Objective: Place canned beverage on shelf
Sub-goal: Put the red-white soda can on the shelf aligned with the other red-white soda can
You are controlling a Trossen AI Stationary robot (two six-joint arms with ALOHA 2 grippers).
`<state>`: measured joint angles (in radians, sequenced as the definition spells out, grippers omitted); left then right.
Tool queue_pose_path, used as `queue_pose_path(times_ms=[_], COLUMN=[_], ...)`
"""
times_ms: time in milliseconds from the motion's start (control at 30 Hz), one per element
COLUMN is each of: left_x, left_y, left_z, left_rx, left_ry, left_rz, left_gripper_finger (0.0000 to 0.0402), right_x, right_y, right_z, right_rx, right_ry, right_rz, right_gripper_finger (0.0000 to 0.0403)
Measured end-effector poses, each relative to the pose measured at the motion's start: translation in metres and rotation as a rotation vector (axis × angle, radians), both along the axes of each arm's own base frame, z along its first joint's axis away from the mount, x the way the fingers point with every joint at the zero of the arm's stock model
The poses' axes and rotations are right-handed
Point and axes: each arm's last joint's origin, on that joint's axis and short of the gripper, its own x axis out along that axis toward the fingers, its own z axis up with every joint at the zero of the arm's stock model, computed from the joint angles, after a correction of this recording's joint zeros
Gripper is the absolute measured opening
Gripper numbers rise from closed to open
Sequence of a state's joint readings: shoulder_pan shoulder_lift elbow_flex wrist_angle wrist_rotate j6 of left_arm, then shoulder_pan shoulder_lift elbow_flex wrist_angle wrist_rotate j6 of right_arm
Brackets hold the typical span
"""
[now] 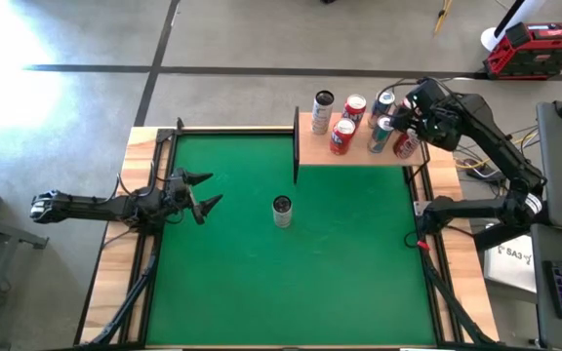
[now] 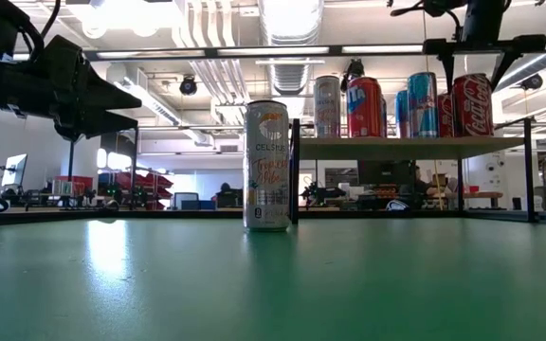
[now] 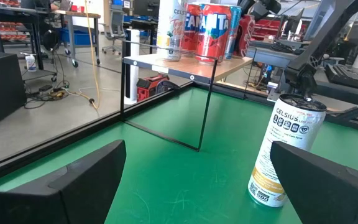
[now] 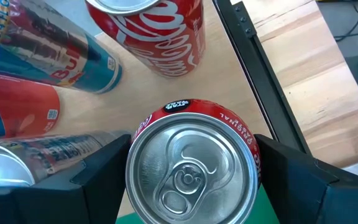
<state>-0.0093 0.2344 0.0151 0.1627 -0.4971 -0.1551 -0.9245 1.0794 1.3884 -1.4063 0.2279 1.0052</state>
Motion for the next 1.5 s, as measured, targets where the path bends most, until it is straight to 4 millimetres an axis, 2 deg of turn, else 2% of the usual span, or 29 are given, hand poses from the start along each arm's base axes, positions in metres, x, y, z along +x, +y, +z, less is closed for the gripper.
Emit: queue_pose_path(times_ms=[733,1267,1367,1500], left_x=[0.0000,0.0000,0.0000,0.0000], left_y=[0.0000,0.0000,0.0000,0.0000], left_z=[0.0000,0.0000,0.0000,0.0000], left_rx=[0.000,0.000,0.000,0.000], left_ry=[0.000,0.000,0.000,0.000], left_rz=[0.000,0.000,0.000,0.000], left_gripper_finger=[0.0384,0.0384,0.0384,0.0384], right_x=[-0.0055,-0.0053,-0.0049,-0.0049], right_y=[-0.0081,-0.0073,-0.0062,-0.0060], right_z=[0.0003,0.0000,-0.0003,-0.0003], right_rx=[-0.025,-0.020,-0.014,-0.013], right_ry=[0.005,0.016,0.023,0.020], right_rz=[-0.005,0.010,0.020,0.016], right_gripper_finger=[0.0300,0.0322,0.0334,0.0372])
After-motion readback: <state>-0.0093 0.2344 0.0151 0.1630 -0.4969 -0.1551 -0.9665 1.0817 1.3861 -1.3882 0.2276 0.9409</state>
